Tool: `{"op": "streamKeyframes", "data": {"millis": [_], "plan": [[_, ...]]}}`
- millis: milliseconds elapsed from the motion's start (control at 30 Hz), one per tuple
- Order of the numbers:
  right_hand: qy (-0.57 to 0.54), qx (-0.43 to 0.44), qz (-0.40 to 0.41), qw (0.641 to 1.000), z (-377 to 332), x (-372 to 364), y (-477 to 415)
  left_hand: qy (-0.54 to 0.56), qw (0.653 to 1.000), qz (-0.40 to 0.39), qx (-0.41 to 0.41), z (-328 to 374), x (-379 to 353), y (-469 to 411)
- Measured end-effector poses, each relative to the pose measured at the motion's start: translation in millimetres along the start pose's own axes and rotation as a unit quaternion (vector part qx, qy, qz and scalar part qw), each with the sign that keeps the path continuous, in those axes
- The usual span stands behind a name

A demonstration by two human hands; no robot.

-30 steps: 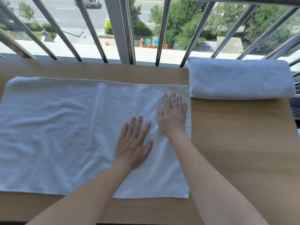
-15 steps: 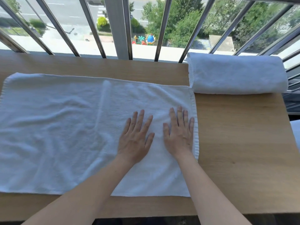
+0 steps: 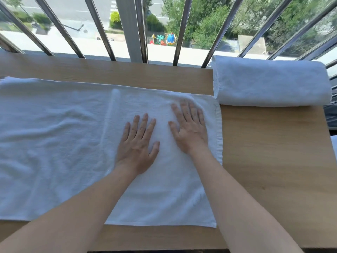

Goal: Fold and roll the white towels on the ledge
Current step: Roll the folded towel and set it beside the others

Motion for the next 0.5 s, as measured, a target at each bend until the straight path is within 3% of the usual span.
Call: {"op": "streamKeyframes", "data": {"millis": [100,200,367,500], "plan": [[-0.016,-0.102,0.0,0.995,52,11,-10,-0.005,1.0,0.004,0.003,2,5,0],[-0.037,-0.145,0.017,0.989,50,16,-7,-0.007,1.0,0.009,0.005,4,8,0],[-0.045,-0.044,0.017,0.998,-21,0,27,-0.01,1.0,0.011,0.006,4,9,-2],[-0.016,-0.059,0.012,0.998,9,1,7,-0.014,1.0,0.025,0.004,6,10,-3]]}}
Point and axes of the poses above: each hand's wrist, its own y-axis away from the middle knuckle, its own x-axis out of the back of the hand, z = x × y, the point moved 8 cm from there along -y, towards the middle knuckle, and after that the axes turned 4 degrees about -x, right-handed, at the moved point
